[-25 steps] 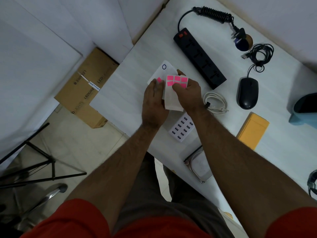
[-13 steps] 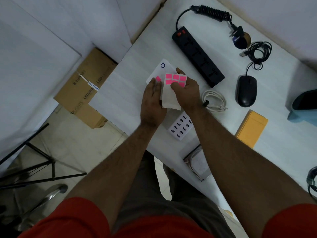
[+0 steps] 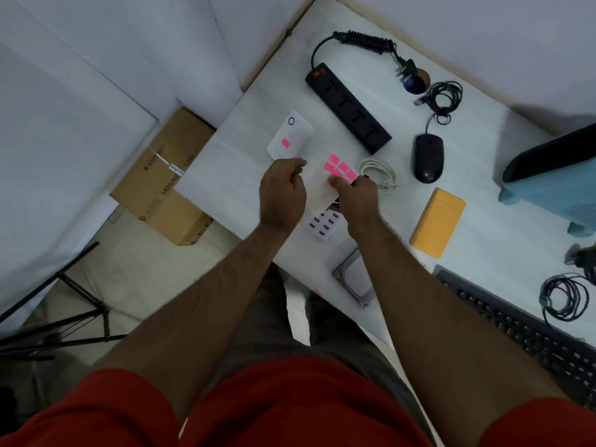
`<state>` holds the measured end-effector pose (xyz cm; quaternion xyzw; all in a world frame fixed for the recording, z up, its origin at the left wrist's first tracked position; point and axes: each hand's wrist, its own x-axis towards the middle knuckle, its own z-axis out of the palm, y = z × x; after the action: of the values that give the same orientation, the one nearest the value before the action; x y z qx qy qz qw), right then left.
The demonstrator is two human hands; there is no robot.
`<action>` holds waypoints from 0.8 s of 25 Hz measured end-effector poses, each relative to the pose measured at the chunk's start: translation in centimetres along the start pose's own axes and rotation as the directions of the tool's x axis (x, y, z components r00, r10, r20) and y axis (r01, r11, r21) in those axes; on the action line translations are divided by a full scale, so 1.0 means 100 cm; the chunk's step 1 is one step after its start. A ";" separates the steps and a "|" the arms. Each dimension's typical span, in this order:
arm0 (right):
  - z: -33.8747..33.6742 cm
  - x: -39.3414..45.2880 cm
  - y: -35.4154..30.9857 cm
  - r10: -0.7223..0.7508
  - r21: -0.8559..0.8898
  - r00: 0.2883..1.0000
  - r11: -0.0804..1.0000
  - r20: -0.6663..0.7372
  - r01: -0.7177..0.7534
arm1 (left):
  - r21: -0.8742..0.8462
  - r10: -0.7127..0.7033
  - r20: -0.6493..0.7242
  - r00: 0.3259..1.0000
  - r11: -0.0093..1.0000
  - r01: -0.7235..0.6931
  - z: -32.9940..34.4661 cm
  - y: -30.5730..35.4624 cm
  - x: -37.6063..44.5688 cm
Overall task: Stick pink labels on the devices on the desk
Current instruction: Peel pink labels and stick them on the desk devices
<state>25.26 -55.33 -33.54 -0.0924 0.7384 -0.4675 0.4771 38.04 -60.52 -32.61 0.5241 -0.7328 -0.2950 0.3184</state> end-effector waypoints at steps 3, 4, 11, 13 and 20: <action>-0.011 -0.036 -0.003 0.043 0.108 0.998 0.993 0.055 -0.049 | -0.006 0.157 0.194 0.968 0.987 -0.159 -0.006 0.020 -0.018; -0.014 -0.045 -0.002 0.063 0.141 0.995 0.987 0.076 -0.073 | 0.005 0.195 0.257 0.947 0.979 -0.203 -0.007 0.021 -0.023; -0.019 -0.097 0.019 0.135 0.437 0.986 0.884 0.094 -0.163 | -0.026 0.272 0.357 0.894 0.959 -0.282 -0.028 0.026 -0.047; -0.018 -0.108 0.023 0.130 0.499 0.989 0.853 0.077 -0.151 | -0.056 0.313 0.377 0.872 0.947 -0.316 -0.034 0.026 -0.051; -0.016 -0.128 0.037 0.147 0.578 0.989 0.809 -0.020 -0.108 | -0.046 0.395 0.423 0.815 0.908 -0.416 -0.043 0.027 -0.062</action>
<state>31.94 -44.89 -28.34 0.1205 0.5824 -0.6381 0.4891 41.36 -54.28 -28.89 0.2868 -0.8856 -0.3091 0.1946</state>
